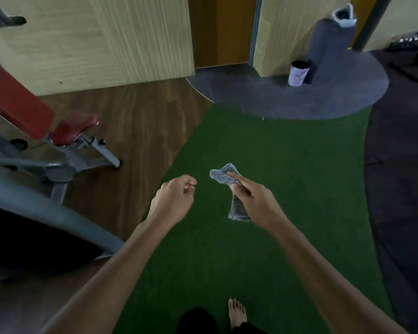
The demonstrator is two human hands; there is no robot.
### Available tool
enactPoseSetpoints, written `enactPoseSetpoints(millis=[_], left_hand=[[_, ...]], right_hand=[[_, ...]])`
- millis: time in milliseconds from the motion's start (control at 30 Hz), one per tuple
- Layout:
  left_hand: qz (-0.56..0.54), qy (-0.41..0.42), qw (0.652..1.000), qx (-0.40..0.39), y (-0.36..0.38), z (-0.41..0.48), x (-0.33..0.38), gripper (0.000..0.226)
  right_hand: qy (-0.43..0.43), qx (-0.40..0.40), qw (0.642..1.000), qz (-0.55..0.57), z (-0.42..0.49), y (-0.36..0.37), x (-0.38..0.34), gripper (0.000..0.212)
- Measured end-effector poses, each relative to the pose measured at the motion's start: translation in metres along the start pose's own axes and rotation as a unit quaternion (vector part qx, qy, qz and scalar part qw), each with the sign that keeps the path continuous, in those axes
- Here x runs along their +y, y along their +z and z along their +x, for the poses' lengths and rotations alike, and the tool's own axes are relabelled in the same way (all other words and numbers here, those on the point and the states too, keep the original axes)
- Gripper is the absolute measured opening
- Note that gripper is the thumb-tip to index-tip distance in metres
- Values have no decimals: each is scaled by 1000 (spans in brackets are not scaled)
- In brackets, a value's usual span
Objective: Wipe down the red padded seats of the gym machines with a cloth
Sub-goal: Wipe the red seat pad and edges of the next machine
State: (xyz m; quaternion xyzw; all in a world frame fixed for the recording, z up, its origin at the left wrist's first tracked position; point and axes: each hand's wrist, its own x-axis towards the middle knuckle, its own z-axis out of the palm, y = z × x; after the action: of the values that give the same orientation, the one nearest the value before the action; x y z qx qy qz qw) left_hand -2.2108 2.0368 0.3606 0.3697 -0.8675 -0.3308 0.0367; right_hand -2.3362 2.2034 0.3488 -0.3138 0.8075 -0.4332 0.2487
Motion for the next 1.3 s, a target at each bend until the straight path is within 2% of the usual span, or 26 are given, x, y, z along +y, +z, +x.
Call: enactPoseSetpoints(millis=[167,467,700,867,967,1100,1300], left_hand=[[-24,-18,1000,8,-25,122,-6,29],[-17,-34,999,31,-102,360,-73,28],[-23,-82,994,61,-189,499,-125,27],[-45,-144,983,105,-241,596,-179,28],[-64,-186,968,153,-272,650,-210,27],[-121,-281,930,203,-312,700,-249,27],[-178,-386,869,254,-352,752,-328,25]], right_hand=[[-24,-30,999,-12,131,0,-19,39],[-31,-75,996,-33,384,59,-81,39],[-61,-125,990,-28,562,113,-150,40],[-98,-196,975,-35,695,172,-190,39],[-125,-240,962,-29,779,214,-216,37],[-160,-306,937,-54,871,274,-259,38],[-196,-429,877,-89,964,387,-312,36]])
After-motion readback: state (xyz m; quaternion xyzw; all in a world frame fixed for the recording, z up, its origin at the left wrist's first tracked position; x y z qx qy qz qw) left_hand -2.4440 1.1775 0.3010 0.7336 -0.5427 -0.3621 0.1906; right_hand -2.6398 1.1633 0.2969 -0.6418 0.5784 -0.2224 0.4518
